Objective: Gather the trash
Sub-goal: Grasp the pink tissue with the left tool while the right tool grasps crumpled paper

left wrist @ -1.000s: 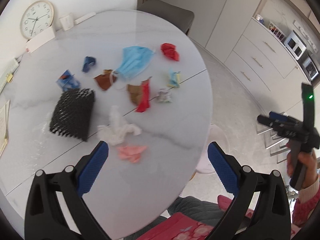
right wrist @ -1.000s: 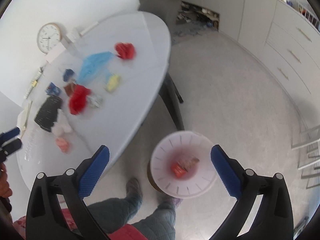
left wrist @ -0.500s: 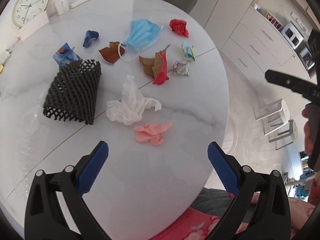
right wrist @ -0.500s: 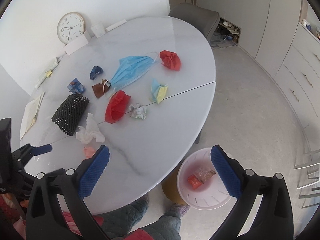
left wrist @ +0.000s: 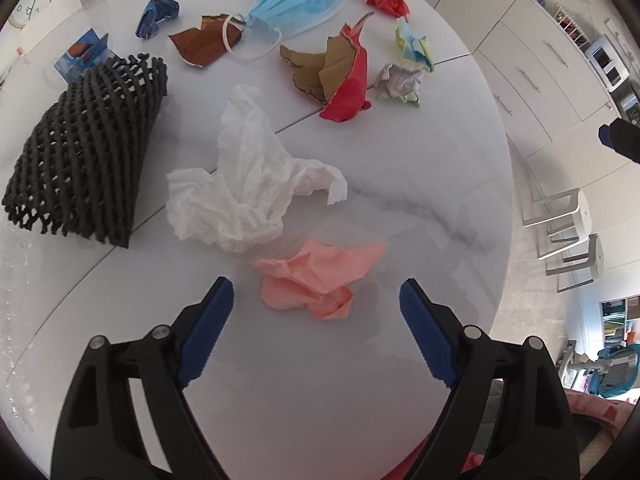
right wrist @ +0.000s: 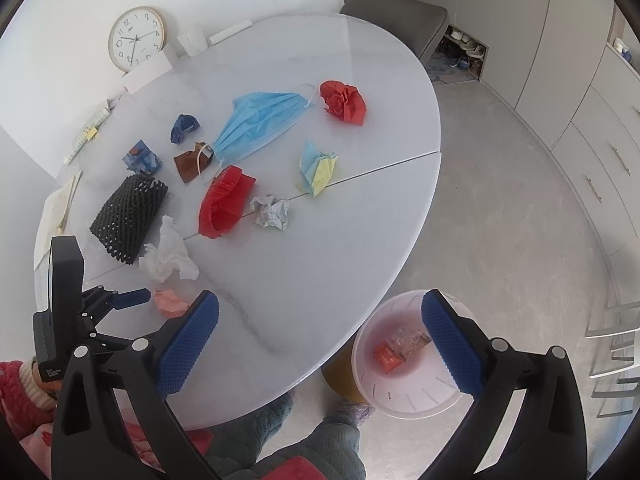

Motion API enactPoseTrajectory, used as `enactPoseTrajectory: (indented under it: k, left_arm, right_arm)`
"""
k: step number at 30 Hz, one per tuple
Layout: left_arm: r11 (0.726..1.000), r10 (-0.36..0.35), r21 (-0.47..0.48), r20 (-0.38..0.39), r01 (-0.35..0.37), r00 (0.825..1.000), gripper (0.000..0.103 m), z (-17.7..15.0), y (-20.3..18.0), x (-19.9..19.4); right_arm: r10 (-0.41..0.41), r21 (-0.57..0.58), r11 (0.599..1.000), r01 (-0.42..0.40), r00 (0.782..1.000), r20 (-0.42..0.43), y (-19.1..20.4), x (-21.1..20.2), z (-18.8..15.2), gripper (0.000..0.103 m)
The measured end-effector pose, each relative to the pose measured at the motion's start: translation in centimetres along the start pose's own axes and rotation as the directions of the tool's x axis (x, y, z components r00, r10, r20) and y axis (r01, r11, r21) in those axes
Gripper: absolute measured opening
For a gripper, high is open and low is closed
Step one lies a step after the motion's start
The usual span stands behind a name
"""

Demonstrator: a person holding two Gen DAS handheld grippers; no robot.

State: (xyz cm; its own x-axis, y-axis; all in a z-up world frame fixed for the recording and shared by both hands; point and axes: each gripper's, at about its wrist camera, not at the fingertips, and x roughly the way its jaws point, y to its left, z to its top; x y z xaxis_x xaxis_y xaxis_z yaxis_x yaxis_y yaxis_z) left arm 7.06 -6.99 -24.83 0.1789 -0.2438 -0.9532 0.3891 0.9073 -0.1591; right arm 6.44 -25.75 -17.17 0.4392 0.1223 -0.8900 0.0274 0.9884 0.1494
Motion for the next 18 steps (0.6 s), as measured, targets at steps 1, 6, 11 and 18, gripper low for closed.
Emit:
enactPoseTrajectory:
  k: [1, 6, 11, 18]
  left_arm:
    - [1.000, 0.016, 0.009, 0.005, -0.016, 1.000, 0.081, 0.1, -0.3, 0.2]
    - [0.997, 0.064, 0.051, 0.023, -0.065, 0.998, 0.073, 0.6, -1.4, 0.6]
    - [0.988, 0.109, 0.104, 0.039, -0.112, 0.993, 0.054, 1.0, -2.2, 0.8]
    - [0.988, 0.088, 0.122, 0.039, -0.093, 0.995, 0.048, 1.6, -2.6, 0.9]
  right_arm:
    - [0.001, -0.006, 1.000, -0.001, 1.000, -0.004, 0.0, 0.4, 0.1, 0.101]
    - [0.014, -0.065, 0.998, -0.016, 0.999, -0.029, 0.7, 2.4, 1.0, 0.101]
    - [0.042, -0.133, 0.990, -0.048, 0.998, -0.042, 2.0, 3.8, 2.1, 0.101]
    - [0.103, -0.171, 0.979, -0.110, 0.994, -0.047, 2.8, 6.2, 3.6, 0.098]
